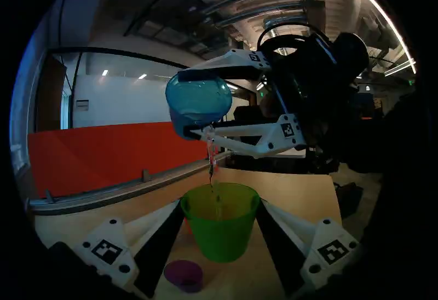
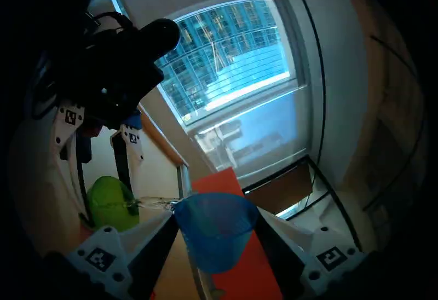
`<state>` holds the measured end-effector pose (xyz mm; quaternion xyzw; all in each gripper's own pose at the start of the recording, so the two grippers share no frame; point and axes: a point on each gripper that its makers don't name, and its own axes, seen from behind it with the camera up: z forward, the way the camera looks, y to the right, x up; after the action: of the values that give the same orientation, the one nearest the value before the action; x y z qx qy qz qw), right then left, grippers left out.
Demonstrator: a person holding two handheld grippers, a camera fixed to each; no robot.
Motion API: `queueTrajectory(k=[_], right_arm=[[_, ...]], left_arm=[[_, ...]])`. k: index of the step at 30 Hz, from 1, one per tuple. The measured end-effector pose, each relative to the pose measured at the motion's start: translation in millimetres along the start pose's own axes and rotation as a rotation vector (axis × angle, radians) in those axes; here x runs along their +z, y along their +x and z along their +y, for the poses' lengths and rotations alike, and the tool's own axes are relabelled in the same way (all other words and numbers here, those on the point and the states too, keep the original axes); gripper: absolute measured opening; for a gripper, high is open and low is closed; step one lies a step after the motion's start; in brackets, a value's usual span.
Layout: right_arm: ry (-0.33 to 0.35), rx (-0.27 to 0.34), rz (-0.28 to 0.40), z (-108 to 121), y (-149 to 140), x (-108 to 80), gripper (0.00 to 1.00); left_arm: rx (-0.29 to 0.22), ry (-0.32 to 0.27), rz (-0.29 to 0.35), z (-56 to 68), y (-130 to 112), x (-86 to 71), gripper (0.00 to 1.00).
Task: Pour water
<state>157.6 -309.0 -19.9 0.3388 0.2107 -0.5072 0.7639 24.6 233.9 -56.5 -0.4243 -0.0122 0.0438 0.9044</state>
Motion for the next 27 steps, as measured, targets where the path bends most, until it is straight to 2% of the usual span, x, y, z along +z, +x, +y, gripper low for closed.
queueTrajectory(k=[27], right_arm=[[-0.015, -0.126, -0.016, 9.3, -0.1, -0.3, 0.92]], left_arm=[[0.000, -0.010, -0.003, 2.5, 1.6, 4.2, 0.88]])
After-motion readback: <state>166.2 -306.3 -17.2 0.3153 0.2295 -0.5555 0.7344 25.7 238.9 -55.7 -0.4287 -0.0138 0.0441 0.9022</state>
